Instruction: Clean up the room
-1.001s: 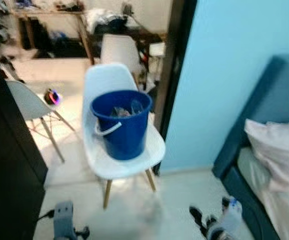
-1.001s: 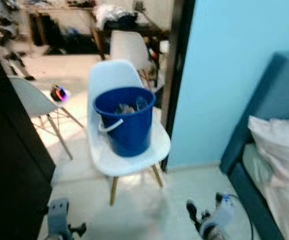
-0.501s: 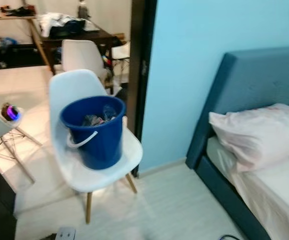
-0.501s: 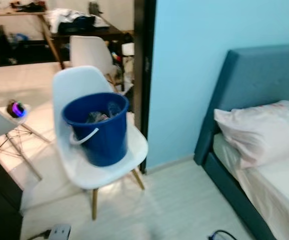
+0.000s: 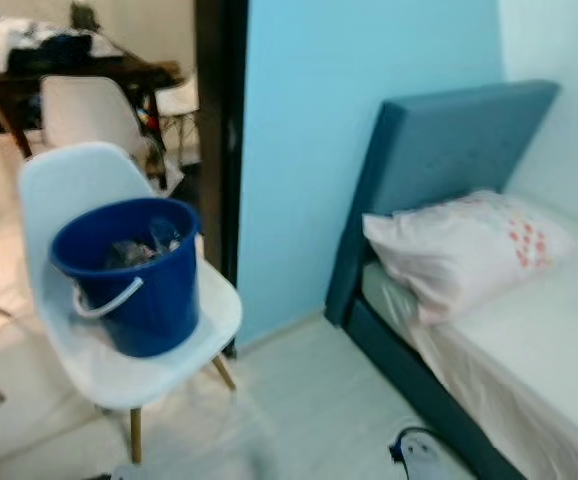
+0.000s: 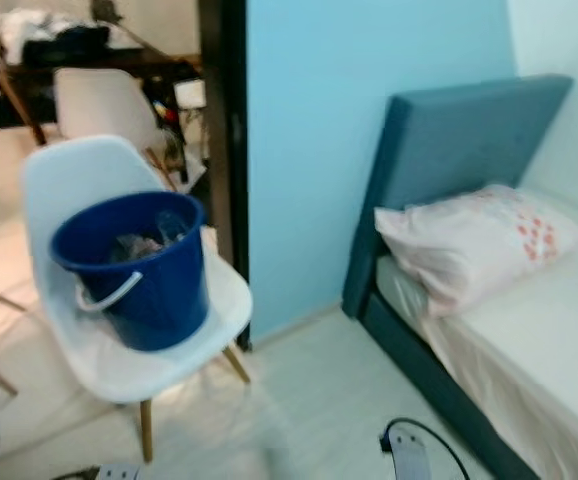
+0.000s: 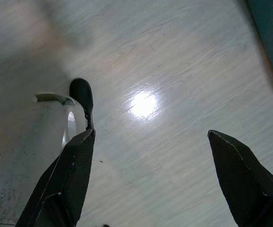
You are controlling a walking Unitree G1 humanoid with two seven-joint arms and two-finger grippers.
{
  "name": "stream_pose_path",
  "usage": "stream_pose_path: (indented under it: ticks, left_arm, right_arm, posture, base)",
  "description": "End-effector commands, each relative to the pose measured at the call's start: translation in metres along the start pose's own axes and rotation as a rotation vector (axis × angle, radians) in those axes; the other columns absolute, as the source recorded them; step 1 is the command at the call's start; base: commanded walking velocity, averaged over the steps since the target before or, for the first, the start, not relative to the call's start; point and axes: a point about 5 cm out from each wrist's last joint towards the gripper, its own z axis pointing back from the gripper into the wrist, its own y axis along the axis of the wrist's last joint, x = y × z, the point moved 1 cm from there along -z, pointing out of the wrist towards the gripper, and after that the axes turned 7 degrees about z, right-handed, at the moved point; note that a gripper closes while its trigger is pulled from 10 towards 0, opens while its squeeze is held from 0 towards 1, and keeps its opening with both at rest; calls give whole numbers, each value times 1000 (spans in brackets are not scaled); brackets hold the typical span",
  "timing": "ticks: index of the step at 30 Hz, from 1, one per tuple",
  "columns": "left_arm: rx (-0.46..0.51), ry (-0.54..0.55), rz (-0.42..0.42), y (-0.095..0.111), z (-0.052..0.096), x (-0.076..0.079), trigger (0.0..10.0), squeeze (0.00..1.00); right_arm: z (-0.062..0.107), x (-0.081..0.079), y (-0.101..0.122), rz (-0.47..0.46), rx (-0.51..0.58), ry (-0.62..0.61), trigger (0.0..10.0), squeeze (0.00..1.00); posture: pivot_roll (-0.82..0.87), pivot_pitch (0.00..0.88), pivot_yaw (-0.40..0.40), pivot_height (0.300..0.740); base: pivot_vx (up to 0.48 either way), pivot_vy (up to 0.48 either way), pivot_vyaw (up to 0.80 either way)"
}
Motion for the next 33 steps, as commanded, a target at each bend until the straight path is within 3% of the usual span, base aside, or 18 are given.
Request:
stream_pose_path:
  ticks: [1, 7, 10, 12, 21, 26, 33]
  left_arm:
    - [12, -9, -21, 2, 0, 6, 10000, 0]
    - [17, -22, -17, 6, -1, 9, 10000, 0]
    - [16, -29, 50, 5, 0, 10, 10000, 0]
    - [13, -29, 65, 3, 0, 9, 10000, 0]
    - [-10, -37, 110, -6, 1, -1, 10000, 0]
    - [-2, -49, 154, -1, 0, 1, 10000, 0]
    - [-12, -64, 152, -2, 0, 7, 10000, 0]
  right_arm:
    - [0, 3, -1, 17, -8, -17, 10000, 0]
    - [1, 10, -12, 16, -12, -26, 10000, 0]
    - [3, 14, -41, -4, -54, -26, 10000, 0]
    - [4, 14, -46, -8, -63, -25, 10000, 0]
    - [4, 12, -49, -10, -69, -22, 10000, 0]
    - [4, 11, -47, -5, -61, -19, 10000, 0]
    - [4, 12, -48, 1, -63, -16, 10000, 0]
  posture:
    - [-18, 0, -80, 708]
    - [-22, 0, -75, 708]
    - [-27, 0, -70, 708]
    - [-30, 0, -66, 708]
    - [-18, 0, -60, 708]
    - [-17, 0, -64, 708]
    - [-22, 0, -66, 708]
  base:
    - [0, 0, -744]
    - [0, 0, -747]
    - [0, 0, -744]
    - [0, 0, -747]
    - [0, 0, -744]
    - [0, 0, -746]
    - [0, 0, -745]
